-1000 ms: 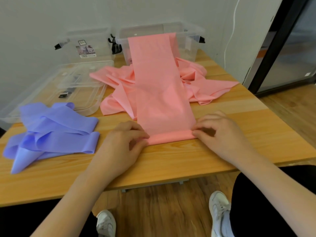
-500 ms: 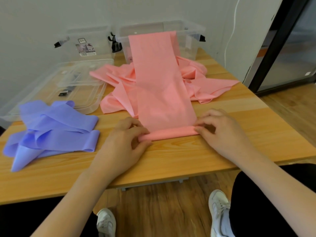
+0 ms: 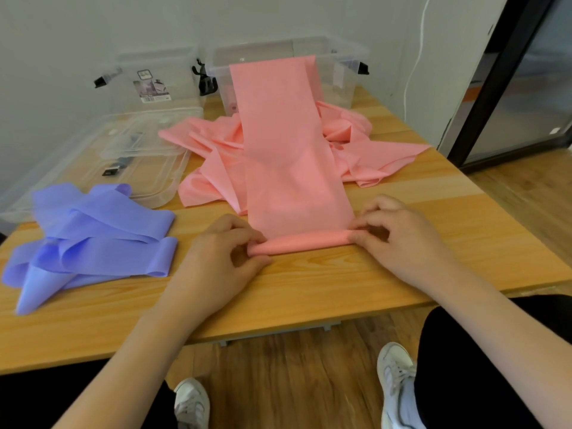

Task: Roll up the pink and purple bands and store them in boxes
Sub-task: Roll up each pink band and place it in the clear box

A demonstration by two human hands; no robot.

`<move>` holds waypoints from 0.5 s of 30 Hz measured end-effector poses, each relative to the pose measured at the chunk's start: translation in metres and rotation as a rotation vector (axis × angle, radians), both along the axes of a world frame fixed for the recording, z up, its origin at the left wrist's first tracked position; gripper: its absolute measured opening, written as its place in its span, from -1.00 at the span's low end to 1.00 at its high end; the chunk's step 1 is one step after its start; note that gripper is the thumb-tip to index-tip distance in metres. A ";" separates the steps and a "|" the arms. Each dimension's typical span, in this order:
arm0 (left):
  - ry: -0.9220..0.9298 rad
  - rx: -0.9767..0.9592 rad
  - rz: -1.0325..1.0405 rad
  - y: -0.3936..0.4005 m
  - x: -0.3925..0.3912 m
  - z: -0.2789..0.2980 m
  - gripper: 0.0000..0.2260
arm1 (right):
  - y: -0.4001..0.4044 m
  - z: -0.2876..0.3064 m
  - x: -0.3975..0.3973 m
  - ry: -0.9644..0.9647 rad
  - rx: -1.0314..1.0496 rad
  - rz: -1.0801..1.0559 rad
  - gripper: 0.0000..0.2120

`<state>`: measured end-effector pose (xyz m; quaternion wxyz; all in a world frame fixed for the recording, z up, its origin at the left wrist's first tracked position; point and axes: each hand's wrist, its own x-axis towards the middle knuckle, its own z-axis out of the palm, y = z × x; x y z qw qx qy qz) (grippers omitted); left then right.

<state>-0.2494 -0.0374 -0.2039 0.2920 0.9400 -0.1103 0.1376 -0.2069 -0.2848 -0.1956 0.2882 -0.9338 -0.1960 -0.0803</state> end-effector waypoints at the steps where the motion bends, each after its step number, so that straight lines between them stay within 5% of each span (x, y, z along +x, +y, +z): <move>1: -0.008 -0.011 -0.002 0.001 0.000 0.000 -0.83 | -0.001 0.001 0.000 0.018 -0.014 0.017 -0.81; 7: 0.007 -0.137 0.089 -0.001 -0.001 0.003 -0.76 | 0.000 0.000 -0.002 -0.014 0.085 -0.055 -0.85; 11: -0.017 -0.041 0.049 -0.001 -0.001 0.002 -0.86 | 0.002 -0.003 0.000 -0.018 0.065 -0.075 -0.93; 15: -0.005 0.036 0.008 -0.001 0.001 0.001 -0.82 | -0.001 -0.001 0.003 0.011 0.005 -0.034 -0.82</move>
